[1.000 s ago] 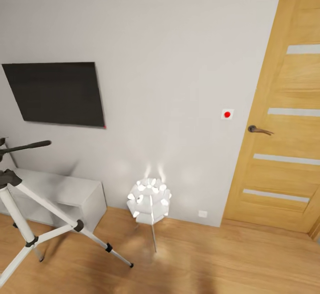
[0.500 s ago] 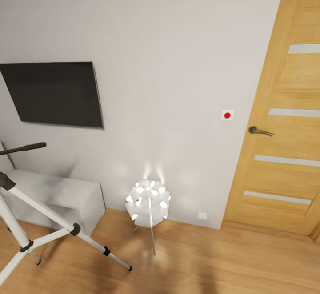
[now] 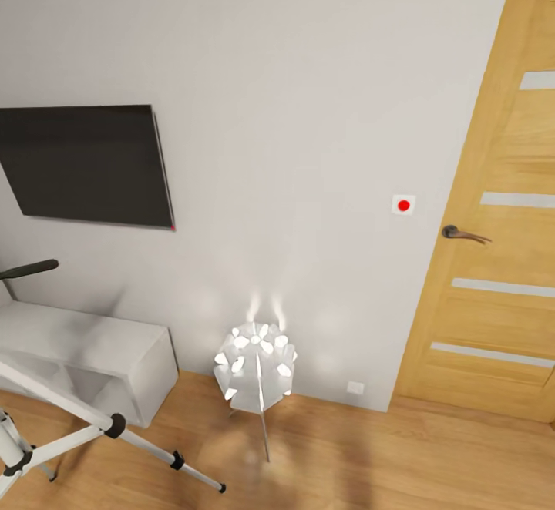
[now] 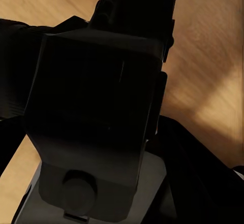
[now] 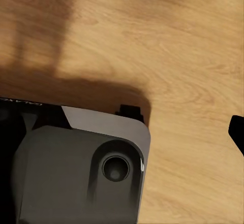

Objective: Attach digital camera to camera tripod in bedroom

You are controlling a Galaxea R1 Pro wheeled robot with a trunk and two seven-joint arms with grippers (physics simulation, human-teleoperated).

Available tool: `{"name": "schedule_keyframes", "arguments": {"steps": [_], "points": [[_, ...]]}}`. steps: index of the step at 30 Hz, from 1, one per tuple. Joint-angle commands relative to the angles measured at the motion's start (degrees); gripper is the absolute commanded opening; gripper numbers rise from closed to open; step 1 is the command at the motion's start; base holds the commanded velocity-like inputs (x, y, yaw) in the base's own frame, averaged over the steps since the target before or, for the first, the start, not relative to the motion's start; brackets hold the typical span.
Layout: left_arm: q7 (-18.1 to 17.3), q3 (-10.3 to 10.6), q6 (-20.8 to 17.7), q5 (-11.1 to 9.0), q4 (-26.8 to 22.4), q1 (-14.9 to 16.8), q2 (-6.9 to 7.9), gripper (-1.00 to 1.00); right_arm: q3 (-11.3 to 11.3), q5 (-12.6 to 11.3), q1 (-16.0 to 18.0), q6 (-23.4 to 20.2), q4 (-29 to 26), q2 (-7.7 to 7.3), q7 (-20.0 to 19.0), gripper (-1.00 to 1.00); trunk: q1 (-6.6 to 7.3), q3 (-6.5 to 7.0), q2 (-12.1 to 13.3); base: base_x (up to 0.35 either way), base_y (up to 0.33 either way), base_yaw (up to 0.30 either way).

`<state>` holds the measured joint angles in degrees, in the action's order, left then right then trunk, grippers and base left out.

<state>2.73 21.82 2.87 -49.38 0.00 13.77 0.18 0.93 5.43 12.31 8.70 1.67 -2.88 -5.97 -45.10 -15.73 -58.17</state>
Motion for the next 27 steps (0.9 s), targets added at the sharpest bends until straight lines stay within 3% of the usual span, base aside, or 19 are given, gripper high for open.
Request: {"name": "schedule_keyframes", "arguments": {"steps": [1, 20, 27], "points": [[0.08, 0.50, 0.12, -0.28, 0.00, 0.03, -0.01, -1.00, 0.04, 0.55, 0.08, 0.34, 0.18, -0.02, 0.00, 1.00, -0.01, -0.07, -0.04, 0.035, 0.000, 0.000], [0.08, 0.51, 0.12, -0.28, 0.00, 0.03, -0.01, -1.00, 0.24, 0.92, 0.08, -0.25, 0.18, -0.26, 0.45, 1.00, -0.01, -0.07, -0.04, 0.005, 0.000, 0.000], [0.08, 0.51, 0.12, -0.28, 0.00, 0.03, -0.09, -1.00, 0.46, 1.07, 0.08, -0.21, 0.18, -0.57, 0.73, 1.00, -0.01, -0.07, -0.04, 0.000, 0.000, 0.187]]}}
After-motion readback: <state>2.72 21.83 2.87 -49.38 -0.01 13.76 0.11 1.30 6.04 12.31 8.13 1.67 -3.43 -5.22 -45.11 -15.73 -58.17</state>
